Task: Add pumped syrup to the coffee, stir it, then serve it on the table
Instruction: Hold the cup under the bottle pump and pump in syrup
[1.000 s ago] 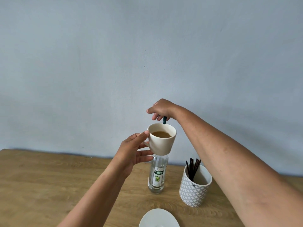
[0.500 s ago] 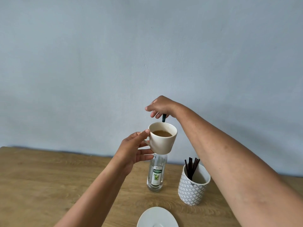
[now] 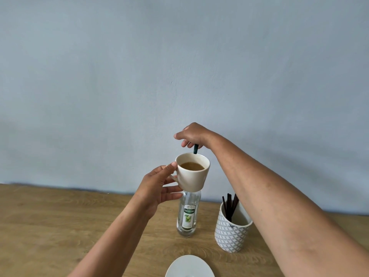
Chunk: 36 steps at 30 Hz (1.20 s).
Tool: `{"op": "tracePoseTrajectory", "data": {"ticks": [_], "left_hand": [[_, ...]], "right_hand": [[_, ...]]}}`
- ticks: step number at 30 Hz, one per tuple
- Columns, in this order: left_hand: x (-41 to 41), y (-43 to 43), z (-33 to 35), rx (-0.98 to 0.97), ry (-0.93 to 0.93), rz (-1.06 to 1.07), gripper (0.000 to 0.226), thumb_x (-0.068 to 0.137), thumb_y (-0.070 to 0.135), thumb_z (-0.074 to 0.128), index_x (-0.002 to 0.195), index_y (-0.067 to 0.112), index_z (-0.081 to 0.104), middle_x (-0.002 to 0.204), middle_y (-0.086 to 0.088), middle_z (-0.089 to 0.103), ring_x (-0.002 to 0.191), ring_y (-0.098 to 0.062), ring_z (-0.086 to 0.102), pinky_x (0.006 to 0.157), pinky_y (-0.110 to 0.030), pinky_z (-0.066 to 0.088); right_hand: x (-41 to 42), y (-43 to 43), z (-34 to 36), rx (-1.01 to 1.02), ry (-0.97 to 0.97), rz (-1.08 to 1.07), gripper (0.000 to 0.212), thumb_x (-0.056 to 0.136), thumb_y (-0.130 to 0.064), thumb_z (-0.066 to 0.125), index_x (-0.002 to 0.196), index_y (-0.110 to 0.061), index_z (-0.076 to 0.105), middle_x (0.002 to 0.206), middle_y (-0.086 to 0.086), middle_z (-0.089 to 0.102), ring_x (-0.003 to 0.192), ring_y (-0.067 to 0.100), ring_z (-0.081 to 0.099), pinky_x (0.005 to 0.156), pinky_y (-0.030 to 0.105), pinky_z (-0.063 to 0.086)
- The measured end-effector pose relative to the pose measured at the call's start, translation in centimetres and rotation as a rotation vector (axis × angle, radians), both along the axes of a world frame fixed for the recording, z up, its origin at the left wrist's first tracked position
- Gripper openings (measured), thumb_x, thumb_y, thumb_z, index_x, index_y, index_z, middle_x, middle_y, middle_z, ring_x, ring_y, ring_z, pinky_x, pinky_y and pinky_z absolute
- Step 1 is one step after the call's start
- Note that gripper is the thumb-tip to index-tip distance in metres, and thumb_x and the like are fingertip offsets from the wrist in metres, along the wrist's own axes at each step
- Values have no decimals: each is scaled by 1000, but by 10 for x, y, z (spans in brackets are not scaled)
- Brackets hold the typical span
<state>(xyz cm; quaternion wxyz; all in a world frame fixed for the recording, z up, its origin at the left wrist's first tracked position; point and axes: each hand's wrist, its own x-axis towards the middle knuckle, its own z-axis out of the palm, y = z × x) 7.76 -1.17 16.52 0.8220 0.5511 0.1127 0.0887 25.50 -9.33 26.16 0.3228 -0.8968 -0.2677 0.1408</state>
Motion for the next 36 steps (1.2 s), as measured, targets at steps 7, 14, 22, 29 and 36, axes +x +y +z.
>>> {"op": "tracePoseTrajectory", "data": {"ticks": [7,14,22,29,36], "left_hand": [[-3,1,5,8,-1,5,44,70,45,76,97,11,66,85,-14,74,77,-34,74,57,-35,62],[-2,3,5,17,-10,-5,36,71,45,77,87,14,67,81,-12,76,77,-33,76,56,-34,61],[0,2,3,17,1,-8,35,72,45,77,87,15,68,84,-13,75,77,-33,75,56,-33,60],[-1,2,4,9,5,-9,36,72,44,77,88,14,68,86,-15,75,78,-34,76,56,-34,60],[-2,3,5,19,17,-4,38,73,44,75,91,12,67,93,-18,72,77,-34,75,56,-35,61]], "right_hand": [[0,1,12,-17,-45,37,48,81,-53,63,113,-17,63,98,1,73,98,22,67,71,34,45],[0,2,9,-7,-26,11,46,84,-45,63,117,-13,61,97,4,74,99,24,67,72,34,46],[-2,1,4,11,-4,-21,44,87,-40,59,118,-8,58,95,6,76,97,25,68,71,33,47],[-1,1,7,-39,-12,3,49,83,-47,61,120,-14,58,96,2,74,100,24,65,74,35,47],[-2,2,16,-83,-63,50,52,80,-53,64,116,-16,62,97,0,73,96,20,67,76,36,48]]}}
